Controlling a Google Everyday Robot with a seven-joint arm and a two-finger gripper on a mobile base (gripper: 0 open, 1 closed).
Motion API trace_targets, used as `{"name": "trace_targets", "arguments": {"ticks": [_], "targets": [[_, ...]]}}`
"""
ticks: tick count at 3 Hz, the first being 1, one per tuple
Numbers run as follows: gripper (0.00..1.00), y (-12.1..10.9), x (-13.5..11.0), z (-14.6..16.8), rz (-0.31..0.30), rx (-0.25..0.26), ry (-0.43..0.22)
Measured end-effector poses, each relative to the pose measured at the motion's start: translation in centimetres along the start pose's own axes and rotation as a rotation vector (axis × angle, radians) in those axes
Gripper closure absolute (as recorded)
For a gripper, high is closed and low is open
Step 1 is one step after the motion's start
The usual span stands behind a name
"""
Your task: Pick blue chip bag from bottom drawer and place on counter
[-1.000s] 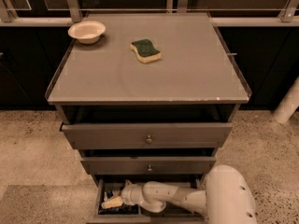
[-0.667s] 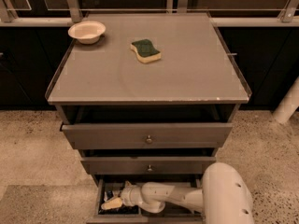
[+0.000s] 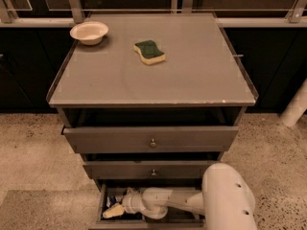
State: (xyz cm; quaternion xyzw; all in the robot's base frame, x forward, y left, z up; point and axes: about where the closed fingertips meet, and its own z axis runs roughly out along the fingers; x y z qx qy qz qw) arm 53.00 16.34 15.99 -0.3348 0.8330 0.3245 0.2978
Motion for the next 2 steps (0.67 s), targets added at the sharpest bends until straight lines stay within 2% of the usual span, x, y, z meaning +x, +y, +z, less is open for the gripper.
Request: {"name": "trace_targets", "arguments": {"ticks": [1,2], "targets": [[0.17,0.0,0.0,0.0,0.0,0.0,0.0],[0.41,0.0,0.0,0.0,0.0,0.0,0.0]]}}
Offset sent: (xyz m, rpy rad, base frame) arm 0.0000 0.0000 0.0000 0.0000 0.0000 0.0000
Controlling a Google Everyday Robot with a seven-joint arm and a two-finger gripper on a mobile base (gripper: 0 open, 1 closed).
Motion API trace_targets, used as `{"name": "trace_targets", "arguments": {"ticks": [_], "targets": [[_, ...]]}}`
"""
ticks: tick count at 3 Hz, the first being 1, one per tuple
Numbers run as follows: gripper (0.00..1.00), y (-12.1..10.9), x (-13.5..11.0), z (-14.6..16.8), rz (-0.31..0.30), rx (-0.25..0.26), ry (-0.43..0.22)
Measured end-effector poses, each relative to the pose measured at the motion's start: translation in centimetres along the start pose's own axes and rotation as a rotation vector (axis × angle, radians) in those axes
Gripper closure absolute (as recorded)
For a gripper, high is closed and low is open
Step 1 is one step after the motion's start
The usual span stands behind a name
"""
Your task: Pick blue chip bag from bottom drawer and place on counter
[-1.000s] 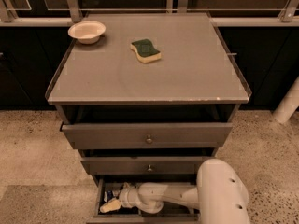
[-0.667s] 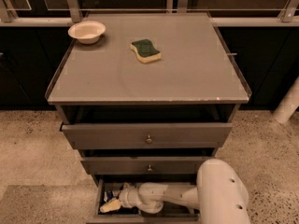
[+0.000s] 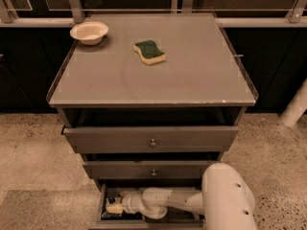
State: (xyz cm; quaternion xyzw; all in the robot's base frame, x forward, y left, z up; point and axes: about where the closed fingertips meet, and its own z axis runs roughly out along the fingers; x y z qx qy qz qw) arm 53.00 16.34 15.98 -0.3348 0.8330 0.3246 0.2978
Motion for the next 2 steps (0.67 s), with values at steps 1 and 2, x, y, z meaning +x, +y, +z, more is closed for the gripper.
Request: {"name": "trace_targets", "arguments": {"ticks": [1,2], "targets": [[0.64,0.0,0.0,0.0,0.0,0.0,0.0],[0.87,0.0,0.0,0.0,0.0,0.0,0.0]]}}
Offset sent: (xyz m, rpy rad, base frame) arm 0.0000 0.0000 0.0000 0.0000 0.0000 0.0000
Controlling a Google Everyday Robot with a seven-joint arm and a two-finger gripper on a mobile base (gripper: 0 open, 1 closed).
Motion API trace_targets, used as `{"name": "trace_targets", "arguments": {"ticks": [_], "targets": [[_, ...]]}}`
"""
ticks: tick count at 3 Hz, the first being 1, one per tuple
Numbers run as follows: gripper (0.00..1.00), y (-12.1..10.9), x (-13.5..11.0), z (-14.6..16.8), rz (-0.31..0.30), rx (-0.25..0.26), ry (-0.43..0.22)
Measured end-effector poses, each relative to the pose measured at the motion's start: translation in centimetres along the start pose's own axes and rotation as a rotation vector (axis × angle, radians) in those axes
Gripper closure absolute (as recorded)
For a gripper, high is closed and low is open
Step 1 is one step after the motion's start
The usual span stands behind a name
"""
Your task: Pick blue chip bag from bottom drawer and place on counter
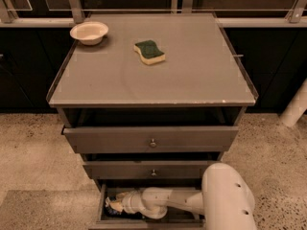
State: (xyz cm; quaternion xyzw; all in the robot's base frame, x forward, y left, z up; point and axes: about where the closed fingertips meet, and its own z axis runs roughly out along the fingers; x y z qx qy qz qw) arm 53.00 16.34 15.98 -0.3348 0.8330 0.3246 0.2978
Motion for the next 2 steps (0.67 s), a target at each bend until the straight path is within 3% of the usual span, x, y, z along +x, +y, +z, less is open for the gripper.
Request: {"name": "trace_targets", "arguments": {"ticks": [1,2], "targets": [[1.0,0.0,0.0,0.0,0.0,0.0,0.0],[1.0,0.0,0.0,0.0,0.0,0.0,0.0]]}}
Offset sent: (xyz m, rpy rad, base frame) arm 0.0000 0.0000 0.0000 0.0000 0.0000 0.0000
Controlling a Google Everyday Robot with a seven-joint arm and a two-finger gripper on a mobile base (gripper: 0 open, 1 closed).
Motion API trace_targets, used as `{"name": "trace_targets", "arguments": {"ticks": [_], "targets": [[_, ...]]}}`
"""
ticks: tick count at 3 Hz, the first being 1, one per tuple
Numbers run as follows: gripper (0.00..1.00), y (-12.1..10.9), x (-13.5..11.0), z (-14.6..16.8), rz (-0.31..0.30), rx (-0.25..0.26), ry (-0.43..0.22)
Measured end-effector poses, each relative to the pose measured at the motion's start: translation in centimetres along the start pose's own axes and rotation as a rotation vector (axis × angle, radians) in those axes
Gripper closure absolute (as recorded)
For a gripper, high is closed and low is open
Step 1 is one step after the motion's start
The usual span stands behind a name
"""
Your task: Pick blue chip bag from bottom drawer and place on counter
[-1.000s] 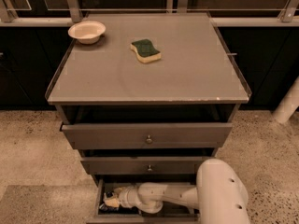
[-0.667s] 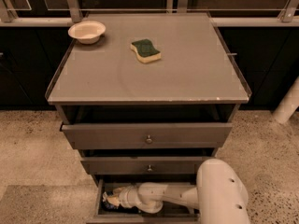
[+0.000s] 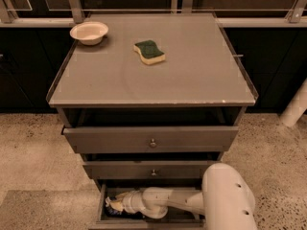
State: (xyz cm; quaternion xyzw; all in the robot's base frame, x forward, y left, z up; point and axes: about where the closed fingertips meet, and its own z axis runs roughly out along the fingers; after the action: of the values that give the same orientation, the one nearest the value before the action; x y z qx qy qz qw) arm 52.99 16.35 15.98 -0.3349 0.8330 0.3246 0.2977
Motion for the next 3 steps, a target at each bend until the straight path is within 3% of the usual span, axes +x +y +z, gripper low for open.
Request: {"name": "trace_targets", "arguments": {"ticks": [1,2,3], "targets": [[1.0,-0.1,0.4,-1.4,0.026,-0.007,-0.034],[1.0,0.7,1.7,-6.6,0.112,0.011,-0.103],[1.0,1.7,3.7,-12.9,0.173,0.088,-0.133]]}}
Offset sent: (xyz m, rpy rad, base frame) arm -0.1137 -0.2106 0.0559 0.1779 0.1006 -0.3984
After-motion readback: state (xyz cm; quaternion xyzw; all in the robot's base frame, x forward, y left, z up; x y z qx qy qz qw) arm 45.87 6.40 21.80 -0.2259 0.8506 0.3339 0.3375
